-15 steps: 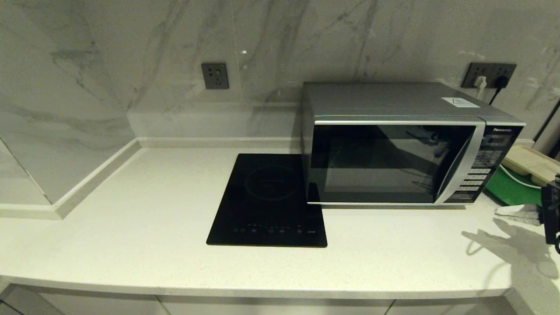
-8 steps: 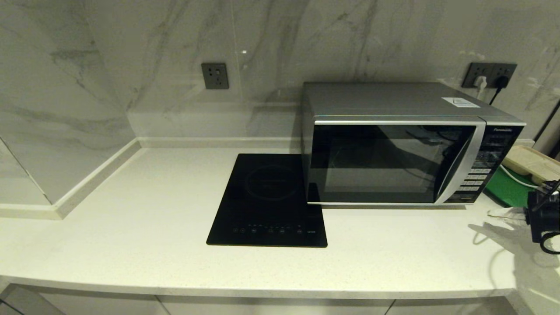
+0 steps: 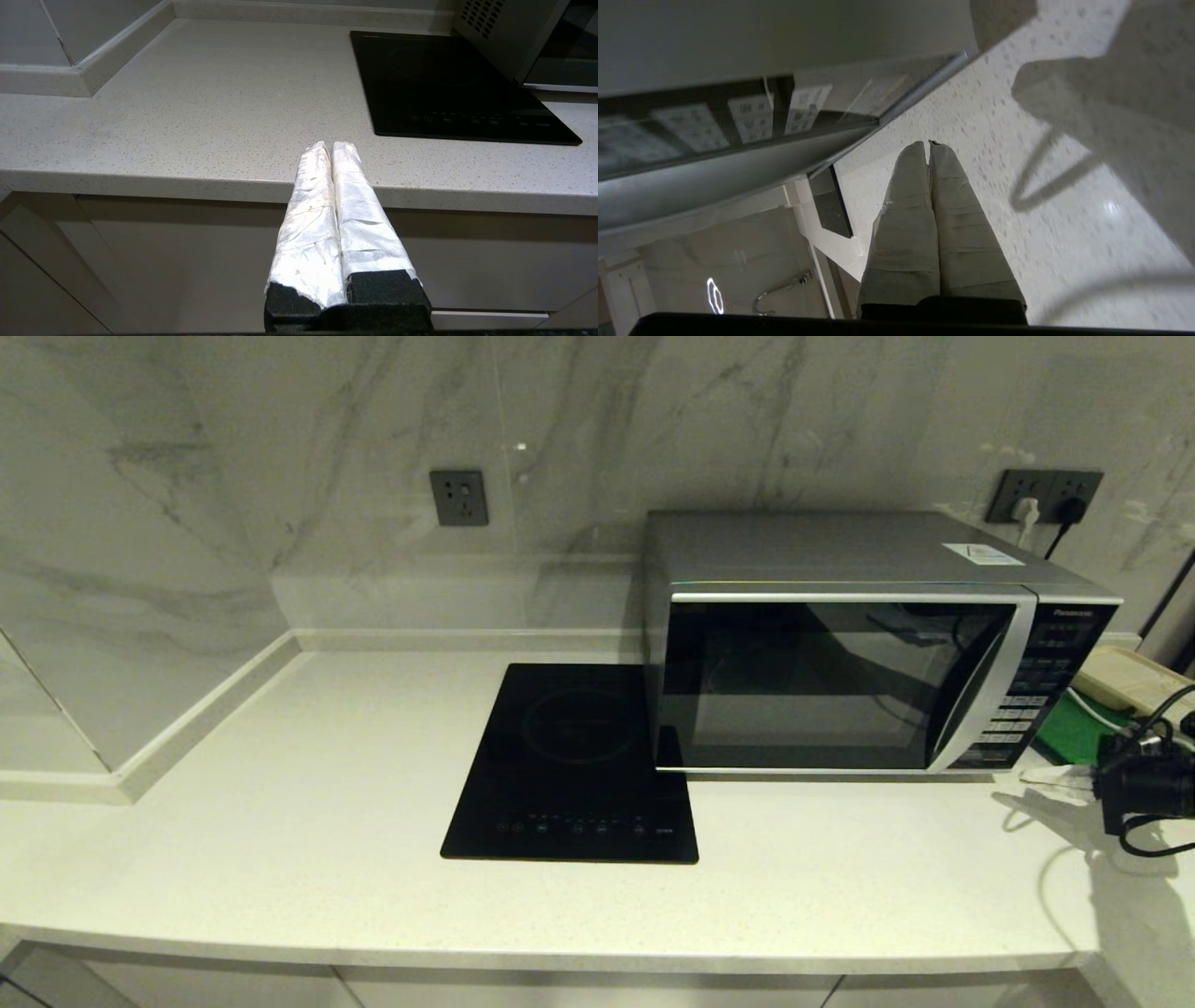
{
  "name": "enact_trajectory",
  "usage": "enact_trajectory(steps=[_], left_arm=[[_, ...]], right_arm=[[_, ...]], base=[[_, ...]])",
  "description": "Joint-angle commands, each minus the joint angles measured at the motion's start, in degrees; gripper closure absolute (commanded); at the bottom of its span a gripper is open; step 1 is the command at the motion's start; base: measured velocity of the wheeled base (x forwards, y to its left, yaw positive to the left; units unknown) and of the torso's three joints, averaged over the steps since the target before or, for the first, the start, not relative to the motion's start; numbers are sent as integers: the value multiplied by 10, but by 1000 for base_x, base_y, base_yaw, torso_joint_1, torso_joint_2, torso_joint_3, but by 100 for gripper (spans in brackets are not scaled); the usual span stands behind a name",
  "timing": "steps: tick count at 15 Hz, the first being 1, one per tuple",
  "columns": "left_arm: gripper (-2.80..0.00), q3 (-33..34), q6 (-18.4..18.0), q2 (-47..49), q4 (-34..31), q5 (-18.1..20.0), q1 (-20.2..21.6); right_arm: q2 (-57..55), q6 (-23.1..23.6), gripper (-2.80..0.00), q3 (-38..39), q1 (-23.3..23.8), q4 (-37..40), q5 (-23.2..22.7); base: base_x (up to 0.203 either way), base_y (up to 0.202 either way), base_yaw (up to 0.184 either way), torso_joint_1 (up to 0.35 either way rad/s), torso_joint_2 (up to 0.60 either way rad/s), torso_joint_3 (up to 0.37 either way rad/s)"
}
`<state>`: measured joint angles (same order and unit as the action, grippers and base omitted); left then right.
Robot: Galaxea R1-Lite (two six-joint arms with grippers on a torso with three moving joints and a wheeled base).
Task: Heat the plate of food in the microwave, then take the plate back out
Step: Open the microwave oven
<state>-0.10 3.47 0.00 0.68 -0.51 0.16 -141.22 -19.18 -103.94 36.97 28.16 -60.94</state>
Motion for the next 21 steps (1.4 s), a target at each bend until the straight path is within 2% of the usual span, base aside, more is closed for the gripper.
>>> enact_trajectory(steps=[1,3,7,21], left_arm=[[0,0,0,0,0,0,0],[0,0,0,0,0,0,0],[0,0,0,0,0,0,0],[0,0,0,0,0,0,0]], right_arm=[[-22,-8,0,-26,-13,2,-4],[-33,-25,0,-49,-23,1,-4],[-45,-31,0,-73,-31,1,-4],[-31,-31,0,-76,-35,0,-7]], base=[[0,0,0,0,0,0],[0,0,0,0,0,0],[0,0,0,0,0,0],[0,0,0,0,0,0]])
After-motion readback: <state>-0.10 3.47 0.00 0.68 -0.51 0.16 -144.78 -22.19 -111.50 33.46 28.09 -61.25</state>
